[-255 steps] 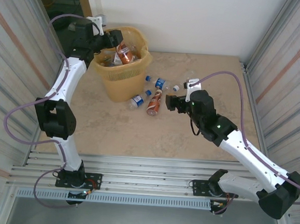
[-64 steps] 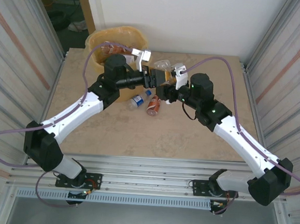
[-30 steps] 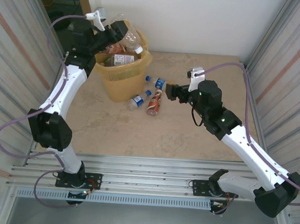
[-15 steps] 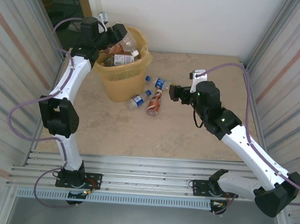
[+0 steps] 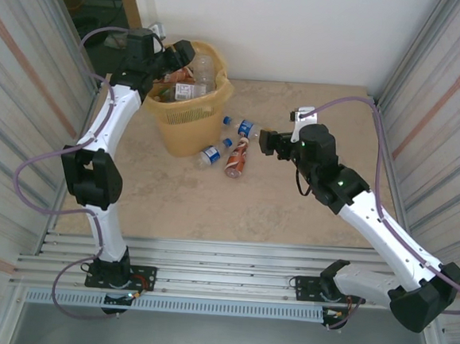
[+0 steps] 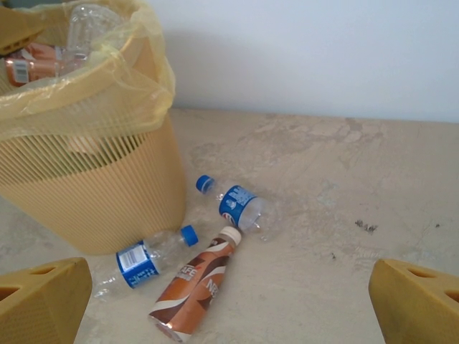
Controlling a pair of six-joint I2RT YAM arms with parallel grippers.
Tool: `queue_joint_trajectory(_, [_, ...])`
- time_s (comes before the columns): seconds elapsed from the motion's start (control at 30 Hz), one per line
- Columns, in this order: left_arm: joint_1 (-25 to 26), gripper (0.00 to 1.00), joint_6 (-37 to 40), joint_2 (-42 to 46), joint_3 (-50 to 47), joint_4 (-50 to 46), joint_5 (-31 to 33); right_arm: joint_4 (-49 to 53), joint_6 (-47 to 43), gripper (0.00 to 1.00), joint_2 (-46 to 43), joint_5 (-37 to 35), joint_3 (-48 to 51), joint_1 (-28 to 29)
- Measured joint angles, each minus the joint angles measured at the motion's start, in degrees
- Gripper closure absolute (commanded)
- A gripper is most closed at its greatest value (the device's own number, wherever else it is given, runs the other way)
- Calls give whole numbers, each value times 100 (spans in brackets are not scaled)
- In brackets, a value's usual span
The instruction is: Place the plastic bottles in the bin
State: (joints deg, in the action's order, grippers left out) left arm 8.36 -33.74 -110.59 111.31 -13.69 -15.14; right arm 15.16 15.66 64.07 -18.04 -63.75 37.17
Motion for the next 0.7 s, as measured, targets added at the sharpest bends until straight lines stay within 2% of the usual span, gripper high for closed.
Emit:
queue_joint_trajectory(0.27, [118,30,831,129,92,-297,590,166,85,2,208,-39,-122,0])
queue_joint_trajectory(0.53, [866,30,2247,129,551,-800,1233,208,205,2,343,-44,-216,0])
queue_joint_trajectory(0.7, [1040,30,2789,50,787,-1036,1596,321,345,2,396,-116,-227,-22])
